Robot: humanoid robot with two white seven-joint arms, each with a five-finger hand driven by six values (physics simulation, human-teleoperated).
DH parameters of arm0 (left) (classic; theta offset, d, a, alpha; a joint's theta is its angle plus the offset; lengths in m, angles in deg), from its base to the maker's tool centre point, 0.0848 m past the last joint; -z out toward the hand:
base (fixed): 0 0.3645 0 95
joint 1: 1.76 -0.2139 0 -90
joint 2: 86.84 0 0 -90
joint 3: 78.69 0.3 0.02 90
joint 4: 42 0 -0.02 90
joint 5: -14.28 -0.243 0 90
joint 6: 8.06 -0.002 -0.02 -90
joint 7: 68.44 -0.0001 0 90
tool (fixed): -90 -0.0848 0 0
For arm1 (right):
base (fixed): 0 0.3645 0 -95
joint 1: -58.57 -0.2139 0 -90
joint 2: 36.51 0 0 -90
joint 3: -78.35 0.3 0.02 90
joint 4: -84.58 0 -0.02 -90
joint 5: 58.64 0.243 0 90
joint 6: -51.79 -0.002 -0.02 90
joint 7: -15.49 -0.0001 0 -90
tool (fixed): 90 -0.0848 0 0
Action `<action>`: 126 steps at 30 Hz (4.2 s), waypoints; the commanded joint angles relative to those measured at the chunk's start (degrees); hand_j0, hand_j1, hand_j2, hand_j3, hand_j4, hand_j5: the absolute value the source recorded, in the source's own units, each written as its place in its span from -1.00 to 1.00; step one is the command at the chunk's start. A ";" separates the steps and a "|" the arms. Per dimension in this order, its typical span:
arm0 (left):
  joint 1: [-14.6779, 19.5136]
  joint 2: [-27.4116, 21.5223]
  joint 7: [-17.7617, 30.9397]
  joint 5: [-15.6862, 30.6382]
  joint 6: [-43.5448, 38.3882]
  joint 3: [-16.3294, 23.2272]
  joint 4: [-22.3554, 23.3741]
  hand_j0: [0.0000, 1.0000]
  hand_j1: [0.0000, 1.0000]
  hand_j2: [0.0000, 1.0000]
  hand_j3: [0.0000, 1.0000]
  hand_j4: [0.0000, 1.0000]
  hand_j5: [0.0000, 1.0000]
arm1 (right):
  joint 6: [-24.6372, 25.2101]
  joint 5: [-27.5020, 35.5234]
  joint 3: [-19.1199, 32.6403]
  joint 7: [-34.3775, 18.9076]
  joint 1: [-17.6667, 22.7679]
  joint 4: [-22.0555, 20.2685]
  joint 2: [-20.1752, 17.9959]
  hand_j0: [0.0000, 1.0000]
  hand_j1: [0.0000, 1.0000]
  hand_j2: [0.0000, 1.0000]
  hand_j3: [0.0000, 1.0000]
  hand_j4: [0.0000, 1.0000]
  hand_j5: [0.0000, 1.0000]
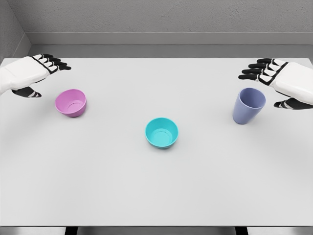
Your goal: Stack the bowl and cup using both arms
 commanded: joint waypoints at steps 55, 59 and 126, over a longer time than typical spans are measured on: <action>4.31 10.19 18.86 -1.00 -0.06 2.09 7.18 1.00 1.00 1.00 1.00 1.00 1.00 | -1.80 0.60 4.01 0.03 -1.58 0.34 -0.97 1.00 1.00 1.00 1.00 1.00 1.00; 4.57 10.19 18.86 -1.00 -0.06 2.18 7.18 1.00 1.00 1.00 1.00 1.00 1.00 | -1.80 0.60 4.01 0.12 -1.58 0.34 -0.88 1.00 1.00 1.00 1.00 1.00 1.00; 6.15 10.80 18.34 -0.56 -0.06 5.26 7.01 0.22 0.22 0.22 0.22 0.22 0.22 | -1.80 0.60 4.01 0.03 -1.49 0.26 -0.97 1.00 1.00 1.00 1.00 1.00 1.00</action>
